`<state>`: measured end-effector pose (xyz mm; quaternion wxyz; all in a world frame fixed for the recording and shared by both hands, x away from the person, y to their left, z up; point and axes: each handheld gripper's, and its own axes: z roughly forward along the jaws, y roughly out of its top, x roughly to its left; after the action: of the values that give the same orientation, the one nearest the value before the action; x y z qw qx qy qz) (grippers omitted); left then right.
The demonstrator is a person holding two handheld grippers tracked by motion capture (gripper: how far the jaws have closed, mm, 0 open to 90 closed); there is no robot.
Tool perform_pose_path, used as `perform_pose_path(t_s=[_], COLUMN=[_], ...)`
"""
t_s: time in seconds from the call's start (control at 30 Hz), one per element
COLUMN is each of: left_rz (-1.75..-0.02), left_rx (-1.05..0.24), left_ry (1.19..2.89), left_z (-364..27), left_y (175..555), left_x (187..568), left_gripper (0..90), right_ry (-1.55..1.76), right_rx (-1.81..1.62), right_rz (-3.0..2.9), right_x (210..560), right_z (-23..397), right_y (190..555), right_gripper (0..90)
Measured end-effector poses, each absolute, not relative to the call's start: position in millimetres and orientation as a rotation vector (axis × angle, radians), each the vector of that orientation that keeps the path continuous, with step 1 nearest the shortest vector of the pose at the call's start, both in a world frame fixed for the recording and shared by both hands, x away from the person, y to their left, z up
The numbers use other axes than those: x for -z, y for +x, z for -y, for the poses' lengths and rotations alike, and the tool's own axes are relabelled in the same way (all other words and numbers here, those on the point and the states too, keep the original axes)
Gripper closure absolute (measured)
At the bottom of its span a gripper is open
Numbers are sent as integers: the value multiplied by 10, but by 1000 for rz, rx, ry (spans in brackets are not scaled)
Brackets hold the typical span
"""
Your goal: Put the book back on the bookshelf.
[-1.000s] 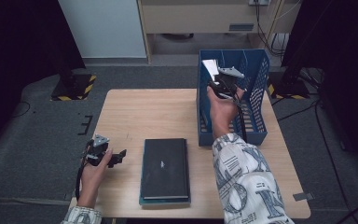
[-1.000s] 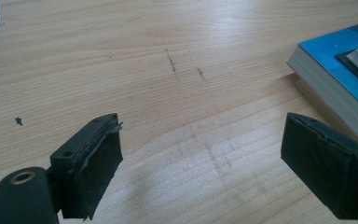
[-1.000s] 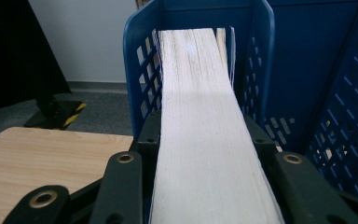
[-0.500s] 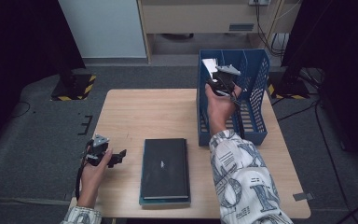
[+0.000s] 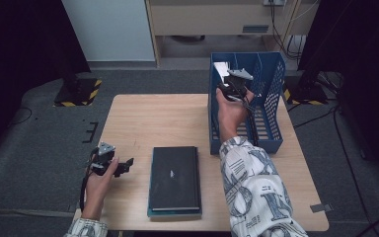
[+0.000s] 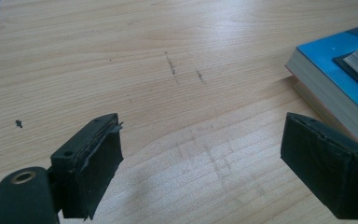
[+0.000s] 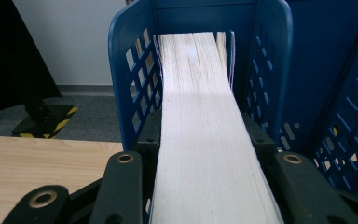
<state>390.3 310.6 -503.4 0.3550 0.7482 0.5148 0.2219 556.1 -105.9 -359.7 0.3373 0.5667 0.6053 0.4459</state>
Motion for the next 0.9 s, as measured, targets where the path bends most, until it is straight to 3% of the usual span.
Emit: perform_pose_path(t_s=[0.67,0.9], left_rz=[-1323,-1324], left_rx=[-572,-572], left_ry=[1932,1932], left_z=[-3099,-3098], left_y=[3904,3905], left_x=[5032,5033], left_gripper=[119,119], right_ry=[1449,1429], right_rx=[-1179,-1220], right_rz=[-1576,-1592], right_x=[3636,3606], right_z=[1011,1010], right_y=[5529,5506], right_gripper=[577,481])
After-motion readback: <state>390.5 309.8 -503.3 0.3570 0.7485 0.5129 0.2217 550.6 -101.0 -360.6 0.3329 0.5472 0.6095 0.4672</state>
